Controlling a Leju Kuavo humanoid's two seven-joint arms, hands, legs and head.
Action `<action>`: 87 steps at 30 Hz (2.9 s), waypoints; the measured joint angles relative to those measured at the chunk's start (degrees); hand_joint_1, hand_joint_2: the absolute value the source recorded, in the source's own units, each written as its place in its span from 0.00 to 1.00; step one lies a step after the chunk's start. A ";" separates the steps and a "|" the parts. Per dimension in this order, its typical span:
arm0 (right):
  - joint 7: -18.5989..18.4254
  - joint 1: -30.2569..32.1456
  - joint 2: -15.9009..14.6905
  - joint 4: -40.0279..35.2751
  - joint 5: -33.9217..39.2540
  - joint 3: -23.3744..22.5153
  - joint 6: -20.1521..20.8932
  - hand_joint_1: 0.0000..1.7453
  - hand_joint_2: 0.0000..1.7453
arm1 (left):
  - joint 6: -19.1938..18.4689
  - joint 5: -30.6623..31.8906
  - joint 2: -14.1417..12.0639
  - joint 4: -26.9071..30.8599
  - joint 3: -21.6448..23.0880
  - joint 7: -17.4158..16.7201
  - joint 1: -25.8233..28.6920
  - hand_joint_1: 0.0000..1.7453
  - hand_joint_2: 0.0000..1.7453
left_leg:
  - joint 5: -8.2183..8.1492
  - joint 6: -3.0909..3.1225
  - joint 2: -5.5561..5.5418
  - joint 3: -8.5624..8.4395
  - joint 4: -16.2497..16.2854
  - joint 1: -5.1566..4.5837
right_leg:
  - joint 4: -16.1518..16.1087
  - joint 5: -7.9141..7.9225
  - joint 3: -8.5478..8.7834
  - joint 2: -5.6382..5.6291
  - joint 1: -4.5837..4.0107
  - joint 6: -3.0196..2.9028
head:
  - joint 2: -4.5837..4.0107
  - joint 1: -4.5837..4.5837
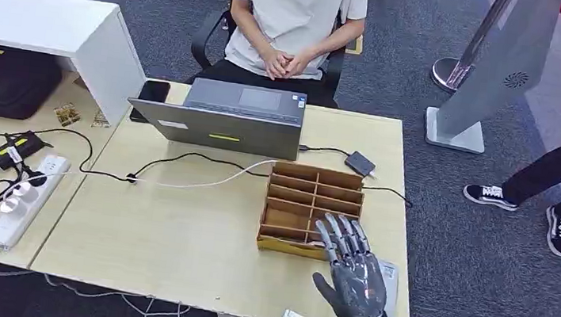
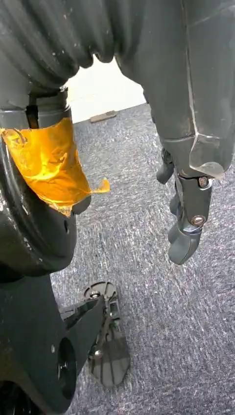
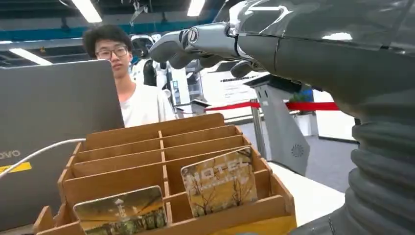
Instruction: Pass the card to the sensor for recognition and then transmit it.
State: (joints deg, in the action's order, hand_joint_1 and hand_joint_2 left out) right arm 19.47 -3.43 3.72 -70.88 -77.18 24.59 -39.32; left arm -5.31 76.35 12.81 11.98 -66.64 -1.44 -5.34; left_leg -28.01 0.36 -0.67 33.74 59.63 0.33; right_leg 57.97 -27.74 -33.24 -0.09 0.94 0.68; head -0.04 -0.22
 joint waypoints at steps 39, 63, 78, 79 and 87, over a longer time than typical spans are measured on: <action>-5.53 -6.14 3.60 10.42 -0.87 -3.32 0.00 0.00 1.00 | 0.20 -0.07 0.28 -0.02 1.53 -0.72 -0.04 0.00 1.00 | 0.01 -0.01 -0.01 -0.01 0.01 0.00 | 0.00 0.01 0.01 0.00 0.00 0.00 | 0.00 0.00; -3.21 -6.13 3.60 11.54 1.62 -3.30 -0.02 1.00 1.00 | 0.35 -0.13 0.28 -0.02 1.53 -0.72 -0.04 0.00 1.00 | 0.01 -0.01 0.00 -0.01 0.01 0.00 | 0.01 0.01 0.01 0.00 0.00 0.00 | 0.00 0.00; -1.75 -6.16 3.65 12.00 3.61 -3.30 -0.02 1.00 1.00 | -0.26 0.37 0.31 -0.02 1.90 -0.15 -0.04 0.00 1.00 | 0.01 -0.01 -0.01 -0.01 0.01 0.00 | 0.01 0.01 0.01 0.00 0.00 0.00 | 0.00 0.00; -1.66 -6.16 3.67 12.15 4.00 -3.30 -0.02 1.00 1.00 | -0.11 0.35 0.35 -0.02 1.90 -0.11 -0.04 0.00 1.00 | 0.01 -0.01 -0.01 -0.01 0.01 0.00 | 0.01 0.01 0.01 0.00 0.00 0.00 | 0.00 0.00; -2.03 -10.07 3.26 13.68 15.88 -1.14 0.61 1.00 1.00 | -0.24 1.31 0.33 -0.02 2.34 -0.22 -0.06 0.00 1.00 | 0.03 -0.02 0.03 -0.02 0.01 0.00 | 0.02 0.05 0.00 -0.08 0.00 -0.05 | 0.00 0.00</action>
State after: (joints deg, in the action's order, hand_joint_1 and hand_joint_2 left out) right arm 17.45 -13.50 6.98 -57.20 -61.30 23.45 -38.71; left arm -5.55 77.66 13.14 11.96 -64.30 -1.66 -5.40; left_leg -27.99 0.34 -0.64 33.72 59.64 0.32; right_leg 57.99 -27.68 -33.23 -0.17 0.95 0.62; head -0.04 -0.22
